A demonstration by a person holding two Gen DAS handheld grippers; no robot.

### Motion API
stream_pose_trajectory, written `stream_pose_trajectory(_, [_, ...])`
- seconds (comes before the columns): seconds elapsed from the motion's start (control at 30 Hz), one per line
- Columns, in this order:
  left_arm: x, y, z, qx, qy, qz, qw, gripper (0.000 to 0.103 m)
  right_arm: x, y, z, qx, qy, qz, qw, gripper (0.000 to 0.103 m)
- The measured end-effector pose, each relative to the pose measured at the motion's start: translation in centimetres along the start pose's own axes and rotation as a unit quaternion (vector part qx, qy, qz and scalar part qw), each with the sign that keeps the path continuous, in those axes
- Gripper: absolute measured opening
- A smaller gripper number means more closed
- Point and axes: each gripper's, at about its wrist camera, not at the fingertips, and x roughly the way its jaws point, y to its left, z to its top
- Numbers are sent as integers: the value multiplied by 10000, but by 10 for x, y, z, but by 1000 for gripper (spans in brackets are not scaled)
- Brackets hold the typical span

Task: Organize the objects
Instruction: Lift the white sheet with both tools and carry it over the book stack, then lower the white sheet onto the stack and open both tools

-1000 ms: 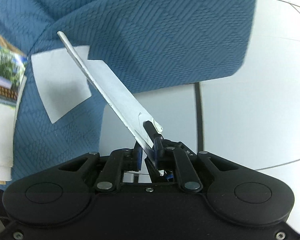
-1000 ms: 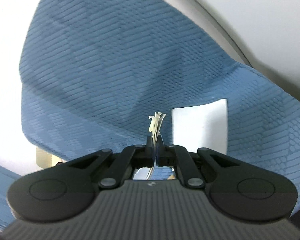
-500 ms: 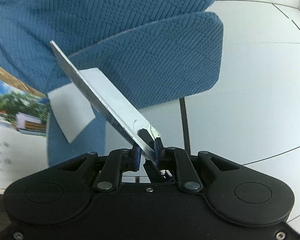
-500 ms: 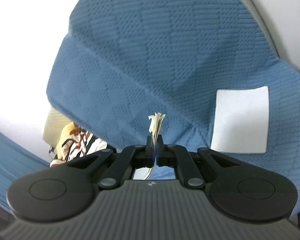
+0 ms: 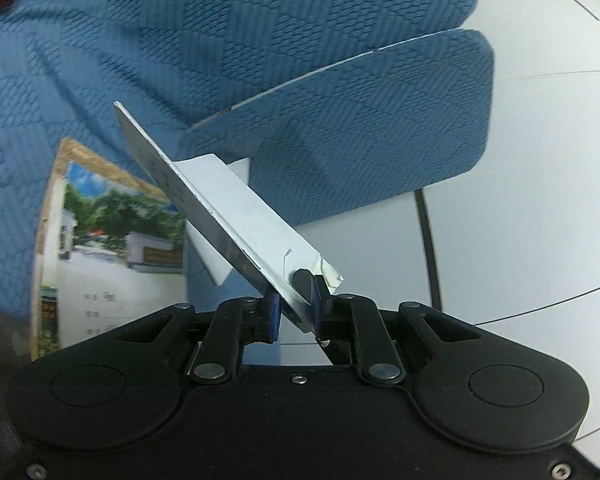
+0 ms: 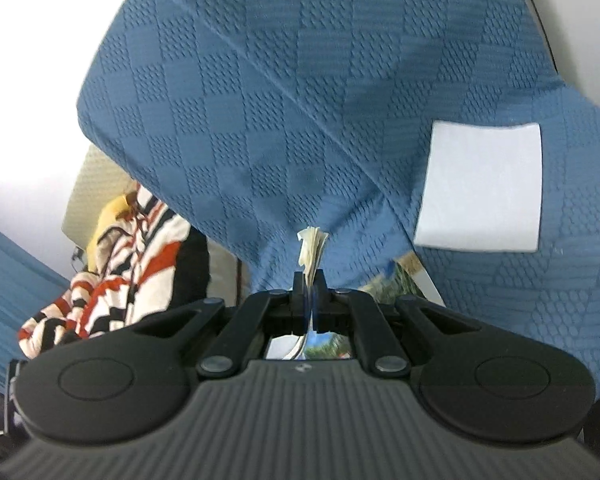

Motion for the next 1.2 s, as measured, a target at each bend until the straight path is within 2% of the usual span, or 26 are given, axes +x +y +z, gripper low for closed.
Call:
stream_pose_trajectory(0.33, [16,46,-14,68,129,394,9991,14,13,-15,-33,-418,73,-334,9985,5])
stream_pose_trajectory(0.4, [20,54,-19,150,156,574,9981,13,17,-18,-39,-509,122,-430,9977,5])
stream_pose_trajectory(0.5, [26,63,-25,210,139,919,9954,10,21,-22,-52,-677,233,-544,9959,5])
stream_pose_trajectory(0.7, [32,83,-33,108,202,1297,9913,7,30,-35,-80,-877,474,-736,9923,6])
stream_pose_trajectory(0.83, [39,89,-40,189,284,1652,9857,7,34,-40,-87,-901,599,-819,9908,7])
stream_pose_trajectory(0.97, [46,90,-45,301,369,1833,9819,7,40,-45,-93,-992,763,-988,9872,8])
stream_pose_trajectory(1.07, [48,86,-47,408,353,1955,9792,15,42,-50,-94,-907,877,-990,9871,11])
stream_pose_trajectory(1.13, [48,82,-49,499,329,2005,9779,32,42,-50,-94,-909,902,-976,9870,11])
stream_pose_trajectory(1.2, [45,75,-50,648,276,2115,9748,44,41,-48,-94,-945,924,-969,9865,12])
